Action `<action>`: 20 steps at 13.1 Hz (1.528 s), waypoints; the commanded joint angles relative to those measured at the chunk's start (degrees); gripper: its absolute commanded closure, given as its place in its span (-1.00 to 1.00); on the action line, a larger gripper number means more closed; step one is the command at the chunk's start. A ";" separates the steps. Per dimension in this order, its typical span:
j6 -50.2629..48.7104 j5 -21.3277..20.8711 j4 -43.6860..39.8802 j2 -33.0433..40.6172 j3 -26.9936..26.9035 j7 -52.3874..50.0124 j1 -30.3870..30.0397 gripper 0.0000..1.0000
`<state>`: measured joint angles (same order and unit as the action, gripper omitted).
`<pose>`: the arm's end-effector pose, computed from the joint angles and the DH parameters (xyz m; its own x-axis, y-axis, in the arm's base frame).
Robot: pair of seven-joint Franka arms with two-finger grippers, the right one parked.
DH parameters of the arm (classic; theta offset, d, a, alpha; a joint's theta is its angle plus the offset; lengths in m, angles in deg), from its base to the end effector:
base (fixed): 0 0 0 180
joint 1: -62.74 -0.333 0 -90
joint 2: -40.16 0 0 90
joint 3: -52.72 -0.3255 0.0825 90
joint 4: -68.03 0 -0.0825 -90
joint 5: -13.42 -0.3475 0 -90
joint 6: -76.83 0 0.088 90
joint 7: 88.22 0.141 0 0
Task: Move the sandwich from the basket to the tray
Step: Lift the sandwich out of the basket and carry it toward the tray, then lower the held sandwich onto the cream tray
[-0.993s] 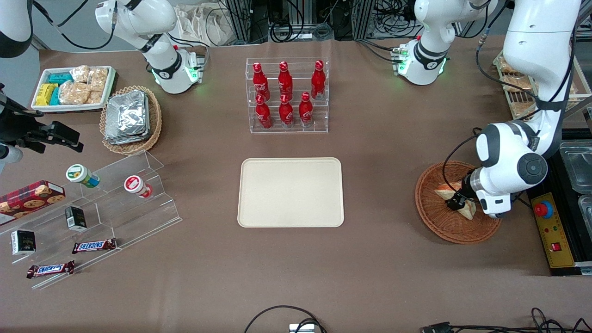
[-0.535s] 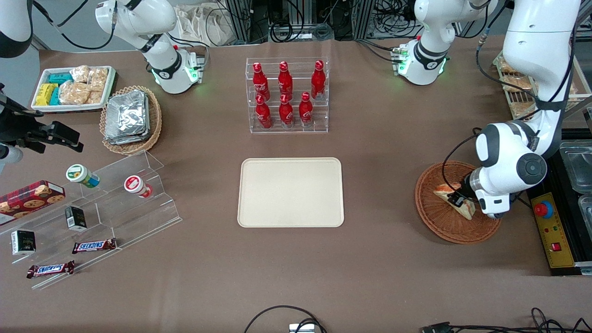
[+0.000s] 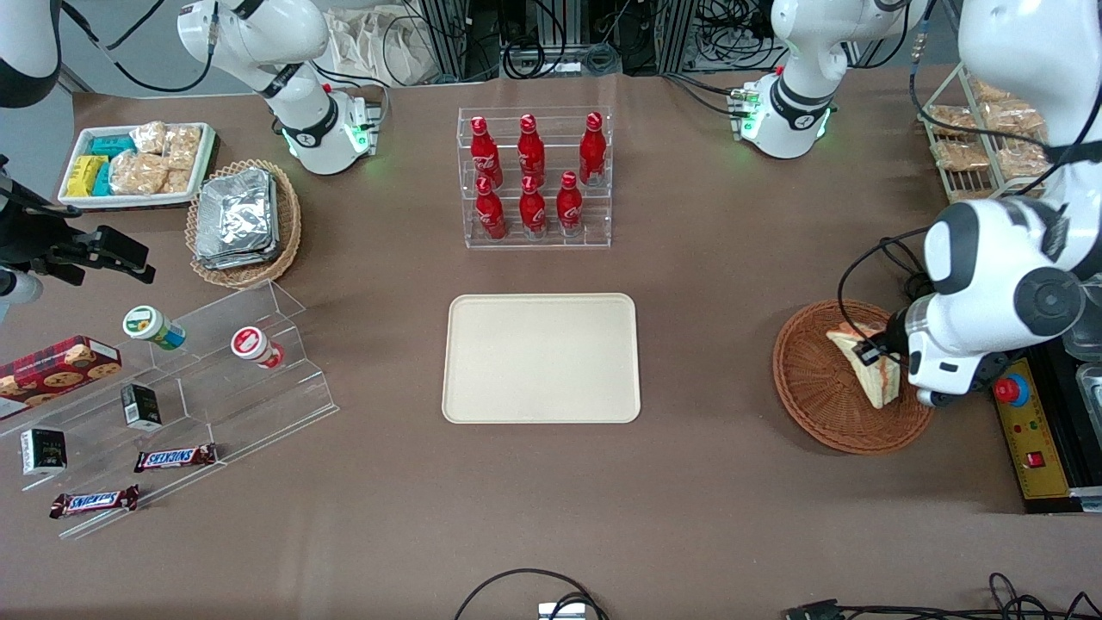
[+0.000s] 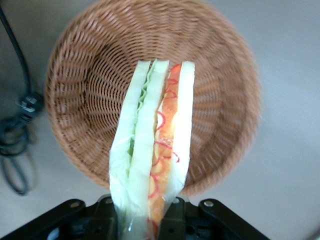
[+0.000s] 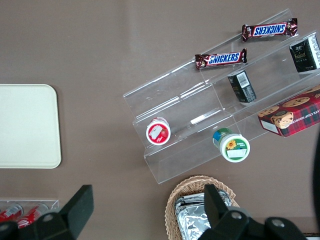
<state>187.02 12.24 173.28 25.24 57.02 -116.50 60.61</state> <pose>0.5674 -0.0173 0.3692 0.8882 0.4334 -0.1526 0.4260 -0.9012 -0.0804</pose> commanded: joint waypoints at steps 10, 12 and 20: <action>-15.45 2.41 -21.39 -0.01 21.09 1.26 6.07 1.00; -15.18 2.32 -24.98 -4.04 22.34 -5.27 8.53 1.00; -6.57 -11.90 -26.67 -18.99 22.34 -23.47 18.91 1.00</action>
<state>180.17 4.02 149.26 10.03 79.33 -136.26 77.65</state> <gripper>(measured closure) 0.833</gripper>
